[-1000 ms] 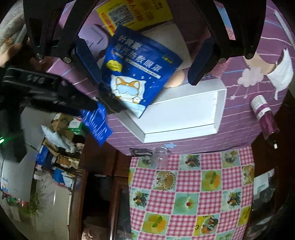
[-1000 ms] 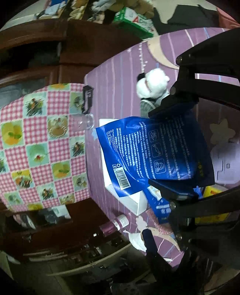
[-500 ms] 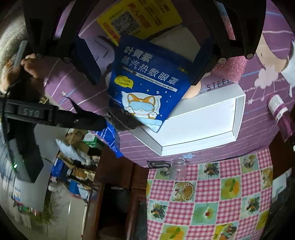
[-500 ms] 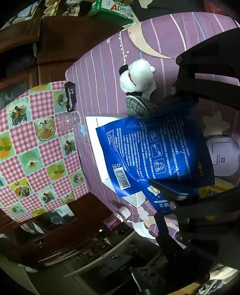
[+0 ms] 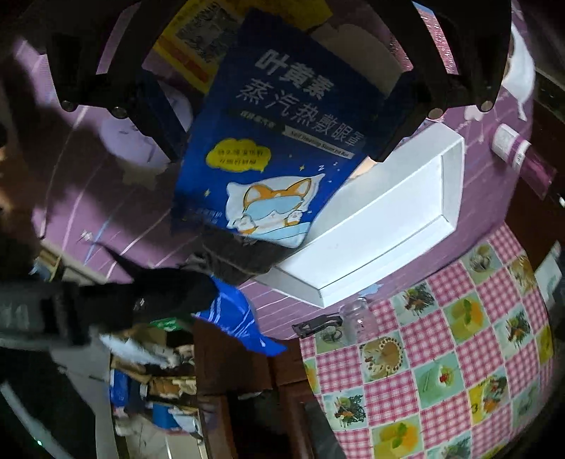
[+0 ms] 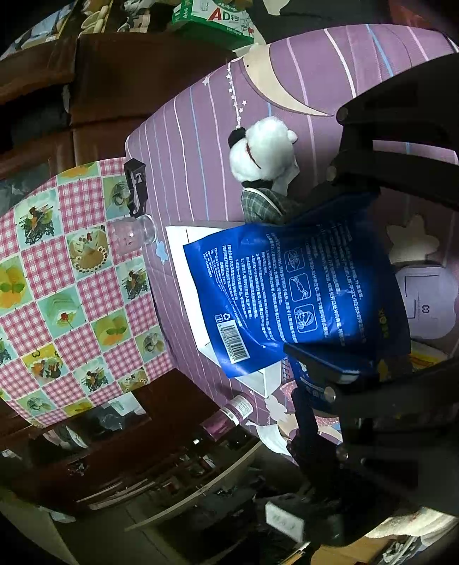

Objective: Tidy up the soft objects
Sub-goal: 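Grasp the second blue packet with the left gripper while the right gripper holds the first, then carry both blue packets over the white box and lower them inside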

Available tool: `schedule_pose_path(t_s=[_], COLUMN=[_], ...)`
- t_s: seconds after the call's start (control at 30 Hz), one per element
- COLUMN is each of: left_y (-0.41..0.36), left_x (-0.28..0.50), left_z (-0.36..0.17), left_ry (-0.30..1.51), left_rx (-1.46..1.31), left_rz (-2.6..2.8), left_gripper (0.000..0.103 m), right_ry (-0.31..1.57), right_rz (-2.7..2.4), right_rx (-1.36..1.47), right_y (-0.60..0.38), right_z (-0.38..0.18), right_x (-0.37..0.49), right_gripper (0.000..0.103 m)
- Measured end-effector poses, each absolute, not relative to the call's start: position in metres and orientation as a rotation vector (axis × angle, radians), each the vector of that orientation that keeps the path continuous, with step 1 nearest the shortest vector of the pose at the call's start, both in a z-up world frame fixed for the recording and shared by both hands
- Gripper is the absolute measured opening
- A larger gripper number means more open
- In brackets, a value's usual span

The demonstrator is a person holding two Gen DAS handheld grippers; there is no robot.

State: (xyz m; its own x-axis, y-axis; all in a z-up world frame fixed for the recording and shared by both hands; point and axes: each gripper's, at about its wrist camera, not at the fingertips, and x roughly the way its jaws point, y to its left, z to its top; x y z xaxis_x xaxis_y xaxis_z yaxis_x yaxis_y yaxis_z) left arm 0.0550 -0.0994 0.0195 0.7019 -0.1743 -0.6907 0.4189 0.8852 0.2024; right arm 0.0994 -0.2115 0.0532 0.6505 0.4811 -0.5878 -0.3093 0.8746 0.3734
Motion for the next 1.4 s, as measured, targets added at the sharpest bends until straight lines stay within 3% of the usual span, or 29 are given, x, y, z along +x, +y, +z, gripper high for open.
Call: schedule_pose_path(t_s=[0.17,0.3,0.37,0.5,0.73,0.9,1.4], left_y=[-0.092,-0.076,-0.068,-0.060,-0.049,-0.035,-0.001], left_x=[0.056,0.055,0.055,0.055,0.054,0.059,0.052], left_z=[0.019,0.030,0.034,0.040,0.046,0.056,0.083], left_ry=[0.711,0.690,0.687,0.670,0.641,0.621,0.628], left_rx=[0.339,0.242,0.191,0.147,0.109,0.064,0.024], left_rz=[-0.314,-0.334,-0.347,-0.339,-0.282,-0.218,-0.094], left_gripper=[0.095,0.070,0.062,0.032,0.011,0.004,0.004], right_ry=[0.736,0.737,0.738,0.737,0.733,0.731,0.754], right_rz=[0.454,0.456,0.455,0.458,0.456,0.458,0.441], right_rx=[0.251,0.254,0.252,0.252,0.253,0.253,0.307], right_y=[-0.213,-0.213,-0.213,-0.213,-0.211,-0.210,-0.215], right_z=[0.053,0.052,0.053,0.053,0.054,0.054,0.084], right_x=[0.100,0.101,0.100,0.100,0.099,0.099,0.101], right_gripper=[0.066,0.066,0.066,0.066,0.066,0.066,0.065])
